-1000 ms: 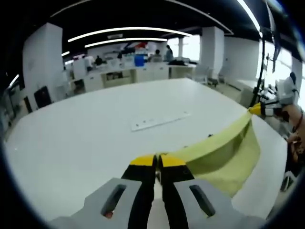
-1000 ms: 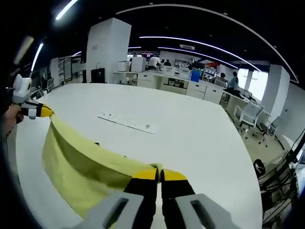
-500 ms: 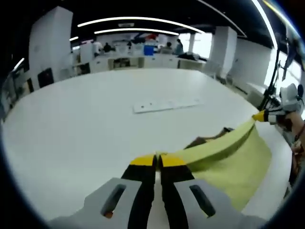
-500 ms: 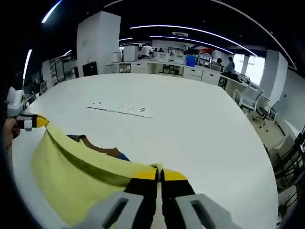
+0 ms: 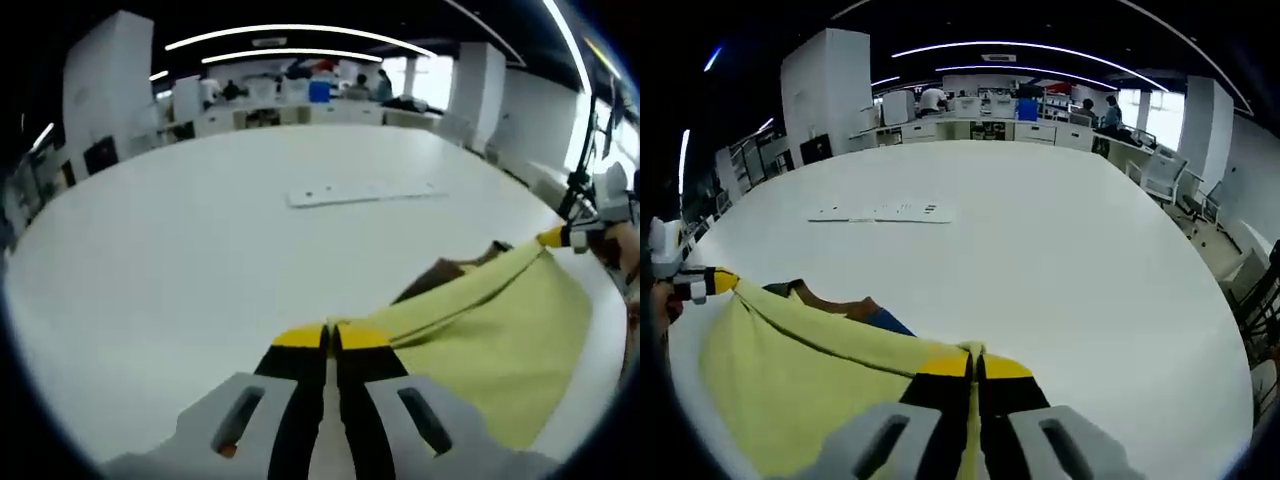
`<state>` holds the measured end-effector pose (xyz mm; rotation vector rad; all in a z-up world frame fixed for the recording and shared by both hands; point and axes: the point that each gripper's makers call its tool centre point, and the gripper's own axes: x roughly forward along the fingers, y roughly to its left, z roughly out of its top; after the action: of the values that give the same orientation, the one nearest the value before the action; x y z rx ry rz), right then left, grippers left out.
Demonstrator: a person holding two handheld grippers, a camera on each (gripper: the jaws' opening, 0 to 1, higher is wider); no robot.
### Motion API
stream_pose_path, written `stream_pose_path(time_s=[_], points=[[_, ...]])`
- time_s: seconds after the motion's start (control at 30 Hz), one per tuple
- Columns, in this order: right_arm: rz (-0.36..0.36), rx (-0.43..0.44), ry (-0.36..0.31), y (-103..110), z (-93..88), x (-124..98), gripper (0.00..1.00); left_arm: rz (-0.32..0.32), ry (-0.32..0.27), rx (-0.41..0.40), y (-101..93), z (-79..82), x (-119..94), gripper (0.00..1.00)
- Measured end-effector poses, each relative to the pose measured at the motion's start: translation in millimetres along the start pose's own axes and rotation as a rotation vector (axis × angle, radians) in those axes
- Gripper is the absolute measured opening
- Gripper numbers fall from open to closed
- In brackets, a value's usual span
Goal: Fold the garment on the visible template until the final outline fits inside the template.
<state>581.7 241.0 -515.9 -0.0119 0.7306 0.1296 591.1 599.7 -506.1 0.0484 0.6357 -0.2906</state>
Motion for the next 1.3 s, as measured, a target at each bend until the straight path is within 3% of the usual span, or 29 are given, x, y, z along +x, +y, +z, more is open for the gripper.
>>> stream_pose_path(time_s=[0.23, 0.33, 0.37, 0.5, 0.63, 0.7, 0.83, 0.93, 1.03, 1.13, 1.3], points=[[0.023, 0.016, 0.035, 2, -10.3, 5, 0.0, 0.001, 0.011, -0.003, -0.6, -3.0, 1, 0.0], [0.043, -0.014, 0.029, 5, -10.4, 3, 0.0, -0.038, -0.032, -0.011, -4.6, 2.5, -2, 0.03], [0.048, -0.013, 0.021, 5, -10.5, 1, 0.01, -0.087, -0.037, -0.008, -10.0, 3.8, -3, 0.05], [0.073, -0.03, 0.003, 8, -13.5, -5, 0.16, -0.103, -0.062, 0.048, -8.5, 7.0, -10, 0.26], [0.065, -0.169, 0.016, 6, -19.0, -11, 0.2, -0.146, -0.062, 0.162, -10.5, 3.2, -15, 0.34], [0.052, -0.223, 0.012, 4, -18.9, -10, 0.21, -0.139, -0.044, 0.212, -9.7, -1.7, -13, 0.36], [0.052, -0.243, -0.012, 4, -14.3, -3, 0.22, -0.129, -0.01, 0.228, -13.5, -8.6, -5, 0.38], [0.05, -0.264, -0.041, 7, -6.9, 2, 0.25, -0.136, -0.038, 0.229, -17.9, -4.2, 3, 0.4], [0.043, -0.279, -0.038, 7, -5.1, 8, 0.26, -0.089, 0.003, 0.313, -14.6, -9.6, 10, 0.41], [0.041, -0.265, -0.034, 6, -4.0, 14, 0.26, -0.077, -0.002, 0.304, -13.2, -8.7, 16, 0.41], [0.029, -0.169, -0.065, 1, 7.6, 21, 0.28, -0.025, -0.026, 0.255, -4.0, 0.4, 27, 0.43]])
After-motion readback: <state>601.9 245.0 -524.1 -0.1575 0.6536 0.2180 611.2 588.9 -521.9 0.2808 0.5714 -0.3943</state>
